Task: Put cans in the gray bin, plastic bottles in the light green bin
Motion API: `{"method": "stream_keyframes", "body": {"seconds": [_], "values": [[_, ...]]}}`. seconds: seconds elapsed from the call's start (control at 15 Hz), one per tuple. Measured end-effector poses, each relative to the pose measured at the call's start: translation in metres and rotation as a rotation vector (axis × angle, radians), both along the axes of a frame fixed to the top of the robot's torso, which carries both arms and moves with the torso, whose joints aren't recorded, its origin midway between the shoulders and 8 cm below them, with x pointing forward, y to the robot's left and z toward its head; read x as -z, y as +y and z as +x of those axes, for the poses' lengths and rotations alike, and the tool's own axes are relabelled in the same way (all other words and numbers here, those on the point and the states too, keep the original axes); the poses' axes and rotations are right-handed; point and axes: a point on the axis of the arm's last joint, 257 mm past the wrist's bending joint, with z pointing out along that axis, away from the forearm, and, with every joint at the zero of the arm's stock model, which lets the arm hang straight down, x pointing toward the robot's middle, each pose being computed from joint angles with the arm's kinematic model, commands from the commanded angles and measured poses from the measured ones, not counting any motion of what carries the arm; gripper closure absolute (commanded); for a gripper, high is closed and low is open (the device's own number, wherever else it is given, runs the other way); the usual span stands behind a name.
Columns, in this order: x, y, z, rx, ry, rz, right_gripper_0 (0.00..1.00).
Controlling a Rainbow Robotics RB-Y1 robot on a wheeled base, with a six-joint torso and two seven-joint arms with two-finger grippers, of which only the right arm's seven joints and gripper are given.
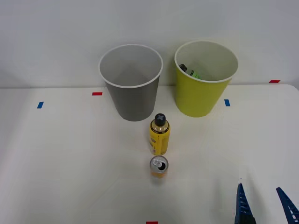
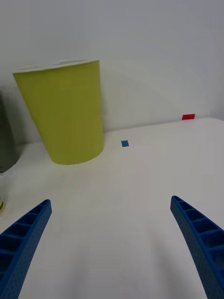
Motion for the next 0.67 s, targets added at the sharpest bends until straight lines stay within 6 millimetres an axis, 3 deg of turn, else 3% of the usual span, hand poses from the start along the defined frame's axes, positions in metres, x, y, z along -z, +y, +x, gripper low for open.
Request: {"method": "stream_keyframes", "body": {"seconds": [0.27,0.67], "values": [[0.035,0.010,-0.030,-0.033,0.007,0.076,0.13],[0.054,0.022,-0.052,-0.069,-0.034,0.076,0.13]]}}
